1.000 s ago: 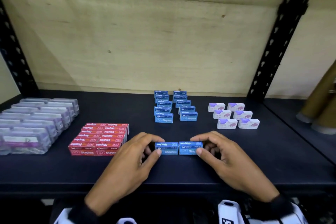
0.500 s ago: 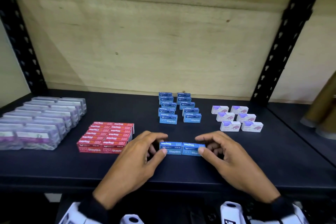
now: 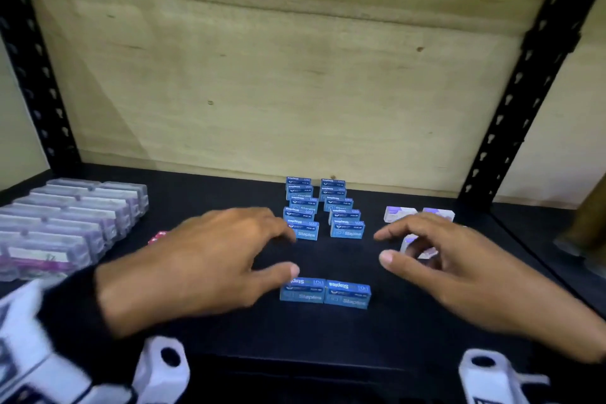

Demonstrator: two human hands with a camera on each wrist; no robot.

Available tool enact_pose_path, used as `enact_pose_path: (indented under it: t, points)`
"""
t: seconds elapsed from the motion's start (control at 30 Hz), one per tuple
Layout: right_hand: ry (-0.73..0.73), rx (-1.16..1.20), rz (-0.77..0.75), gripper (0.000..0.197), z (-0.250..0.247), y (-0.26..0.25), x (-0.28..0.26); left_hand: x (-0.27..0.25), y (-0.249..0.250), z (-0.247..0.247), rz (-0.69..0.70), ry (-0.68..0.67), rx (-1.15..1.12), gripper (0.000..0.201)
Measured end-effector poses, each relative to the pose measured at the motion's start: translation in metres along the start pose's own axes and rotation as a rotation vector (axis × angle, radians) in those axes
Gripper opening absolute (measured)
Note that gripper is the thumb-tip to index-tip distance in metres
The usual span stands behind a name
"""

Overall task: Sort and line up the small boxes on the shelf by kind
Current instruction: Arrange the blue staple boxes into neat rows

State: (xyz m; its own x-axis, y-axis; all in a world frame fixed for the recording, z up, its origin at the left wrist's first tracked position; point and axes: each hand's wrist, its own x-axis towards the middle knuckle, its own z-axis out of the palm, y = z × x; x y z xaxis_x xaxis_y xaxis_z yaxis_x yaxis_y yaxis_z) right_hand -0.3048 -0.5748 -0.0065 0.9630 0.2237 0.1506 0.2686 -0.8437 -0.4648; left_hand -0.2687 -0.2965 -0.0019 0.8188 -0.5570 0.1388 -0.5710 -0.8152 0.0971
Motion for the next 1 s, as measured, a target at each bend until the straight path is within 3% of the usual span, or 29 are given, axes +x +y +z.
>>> enact_pose_path:
  t: [0.13,0.23,0.4,0.73,1.0]
  points:
    - [-0.093,-0.255,-0.012,0.028,-0.015,-0.003,0.045,0.046,-0.012,-0.022,0.045,-0.077,0.125,0.041]
    - [-0.191,-0.422,0.001,0.027,-0.016,0.004,0.080,0.084,-0.023,-0.020,0.063,-0.172,0.181,0.035]
    - [-0.355,-0.510,0.061,0.029,-0.011,0.015,0.118,0.123,-0.030,-0.008,0.069,-0.297,0.220,0.036]
    - [-0.424,-0.585,0.026,0.013,0.007,0.018,0.152,0.137,-0.024,0.019,0.078,-0.355,0.344,0.038]
    - [-0.440,-0.567,-0.008,0.012,0.010,0.010,0.146,0.133,-0.023,0.015,0.083,-0.355,0.362,0.023]
